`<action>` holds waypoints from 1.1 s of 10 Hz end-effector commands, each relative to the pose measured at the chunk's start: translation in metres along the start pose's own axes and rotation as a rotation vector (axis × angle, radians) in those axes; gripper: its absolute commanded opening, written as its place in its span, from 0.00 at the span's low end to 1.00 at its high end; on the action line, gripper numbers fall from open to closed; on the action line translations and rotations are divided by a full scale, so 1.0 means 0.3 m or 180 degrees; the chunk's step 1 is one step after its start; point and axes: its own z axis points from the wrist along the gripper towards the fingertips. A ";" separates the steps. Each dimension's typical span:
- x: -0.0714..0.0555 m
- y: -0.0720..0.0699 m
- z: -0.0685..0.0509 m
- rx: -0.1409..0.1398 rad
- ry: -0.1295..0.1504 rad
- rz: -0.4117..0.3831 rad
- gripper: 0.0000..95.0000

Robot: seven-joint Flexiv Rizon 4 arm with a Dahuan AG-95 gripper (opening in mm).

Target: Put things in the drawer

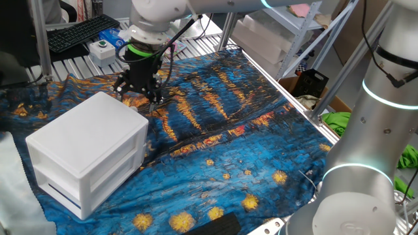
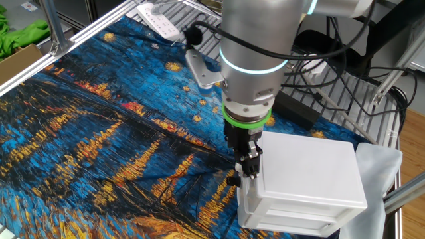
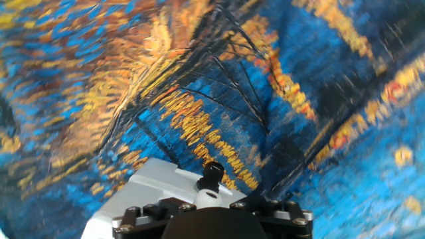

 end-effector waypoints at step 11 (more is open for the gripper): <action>-0.097 -0.083 -0.034 0.0363 -0.0013 -0.1713 0.80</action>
